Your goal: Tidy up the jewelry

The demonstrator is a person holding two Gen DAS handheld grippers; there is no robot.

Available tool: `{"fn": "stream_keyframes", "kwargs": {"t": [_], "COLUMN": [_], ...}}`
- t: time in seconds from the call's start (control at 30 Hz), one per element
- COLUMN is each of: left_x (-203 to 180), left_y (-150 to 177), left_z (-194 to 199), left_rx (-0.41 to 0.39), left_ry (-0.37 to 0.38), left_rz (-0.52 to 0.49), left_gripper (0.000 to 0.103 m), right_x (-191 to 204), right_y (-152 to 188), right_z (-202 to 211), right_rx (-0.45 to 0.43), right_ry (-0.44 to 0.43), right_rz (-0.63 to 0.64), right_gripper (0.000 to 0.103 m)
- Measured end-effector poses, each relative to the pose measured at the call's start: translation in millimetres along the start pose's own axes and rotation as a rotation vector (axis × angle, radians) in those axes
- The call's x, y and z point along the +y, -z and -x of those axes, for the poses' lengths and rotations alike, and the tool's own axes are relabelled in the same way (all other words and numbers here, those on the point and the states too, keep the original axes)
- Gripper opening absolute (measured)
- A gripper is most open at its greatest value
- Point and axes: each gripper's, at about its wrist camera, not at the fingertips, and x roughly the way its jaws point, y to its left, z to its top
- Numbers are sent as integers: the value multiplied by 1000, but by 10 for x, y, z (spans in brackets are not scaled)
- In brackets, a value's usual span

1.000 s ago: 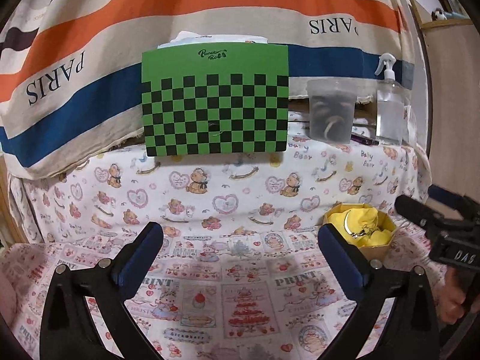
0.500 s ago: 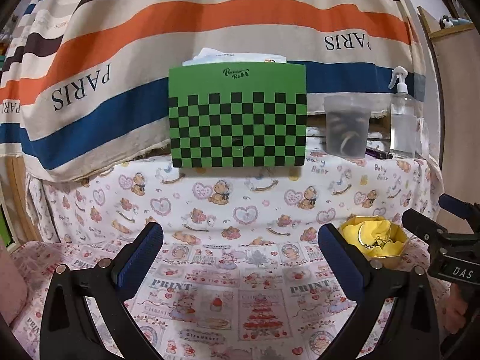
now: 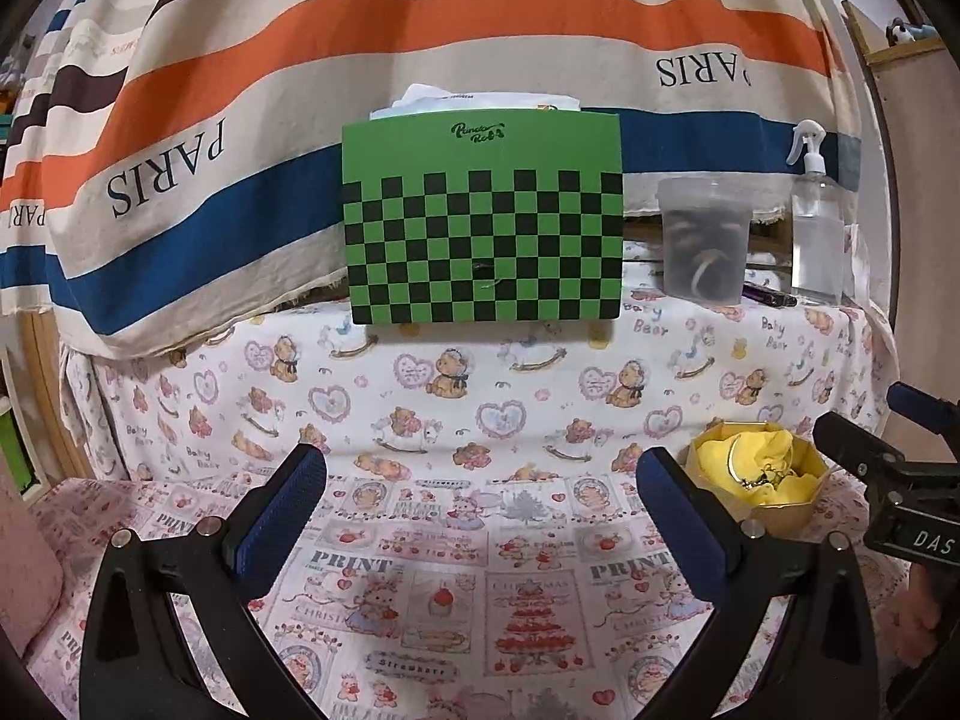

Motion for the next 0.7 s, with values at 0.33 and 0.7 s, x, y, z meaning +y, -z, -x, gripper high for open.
{"fn": "stream_keyframes", "kwargs": {"t": [0.33,0.7], "left_x": [-1,-1], "left_y": [10,9], "left_z": [-40,-40], "left_rx": [22,24], "left_ry": [-5,-3], "left_rz": [-3,-5], "left_gripper": [103,103], "right_x": [0,5], "right_y": [1,2], "right_z": [-22,-18], "right_rx": [5,7], "right_ry": [-5,-6], "right_rz": [2,2], "right_gripper": [103,103]}}
